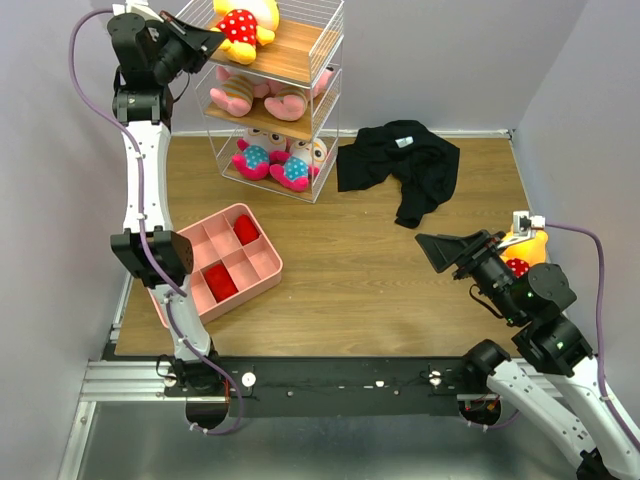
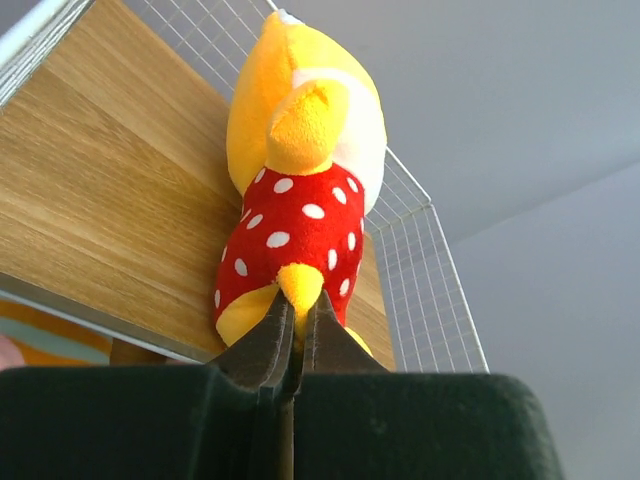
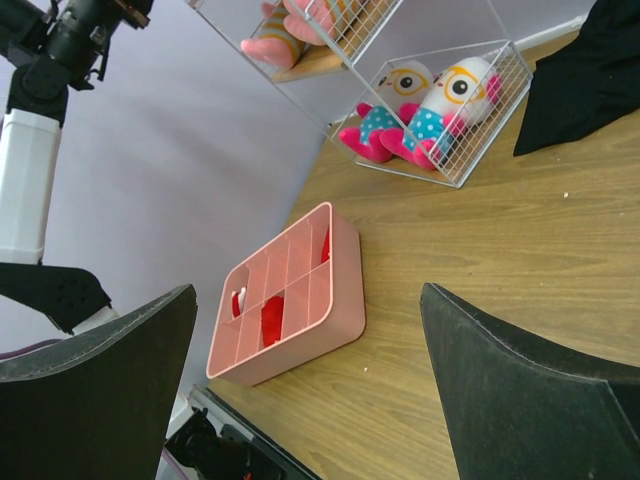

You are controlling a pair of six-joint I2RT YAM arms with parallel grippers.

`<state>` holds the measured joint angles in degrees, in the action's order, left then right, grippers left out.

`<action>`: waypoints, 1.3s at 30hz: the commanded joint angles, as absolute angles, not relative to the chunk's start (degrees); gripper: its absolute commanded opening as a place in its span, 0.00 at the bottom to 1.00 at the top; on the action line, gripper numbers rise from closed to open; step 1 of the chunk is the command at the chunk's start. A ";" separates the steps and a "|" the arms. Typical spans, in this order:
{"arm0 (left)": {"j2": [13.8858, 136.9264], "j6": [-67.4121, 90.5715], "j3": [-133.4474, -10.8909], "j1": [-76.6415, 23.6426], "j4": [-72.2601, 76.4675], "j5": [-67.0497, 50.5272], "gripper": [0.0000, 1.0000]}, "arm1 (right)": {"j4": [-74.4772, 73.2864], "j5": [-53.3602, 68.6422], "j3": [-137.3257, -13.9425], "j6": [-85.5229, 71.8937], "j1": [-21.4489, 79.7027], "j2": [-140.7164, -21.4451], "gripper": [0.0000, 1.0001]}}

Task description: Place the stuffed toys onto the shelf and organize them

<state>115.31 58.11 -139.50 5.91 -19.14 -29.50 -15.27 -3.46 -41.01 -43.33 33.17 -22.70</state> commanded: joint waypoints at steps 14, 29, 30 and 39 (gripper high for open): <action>117.16 56.69 -140.63 7.82 -13.10 -24.44 0.47 | -15.47 -5.01 -40.43 -43.95 33.13 -22.15 1.00; 113.03 55.46 -136.41 9.05 -11.69 -22.59 0.68 | -15.03 -4.39 -40.52 -43.86 33.22 -23.03 1.00; 112.68 55.55 -136.41 9.14 -11.34 -22.59 0.69 | -15.03 -4.39 -40.52 -43.77 33.22 -23.11 1.00; 109.87 55.73 -136.06 9.58 -9.93 -21.10 0.78 | -15.64 -3.87 -41.04 -43.77 33.14 -23.64 1.00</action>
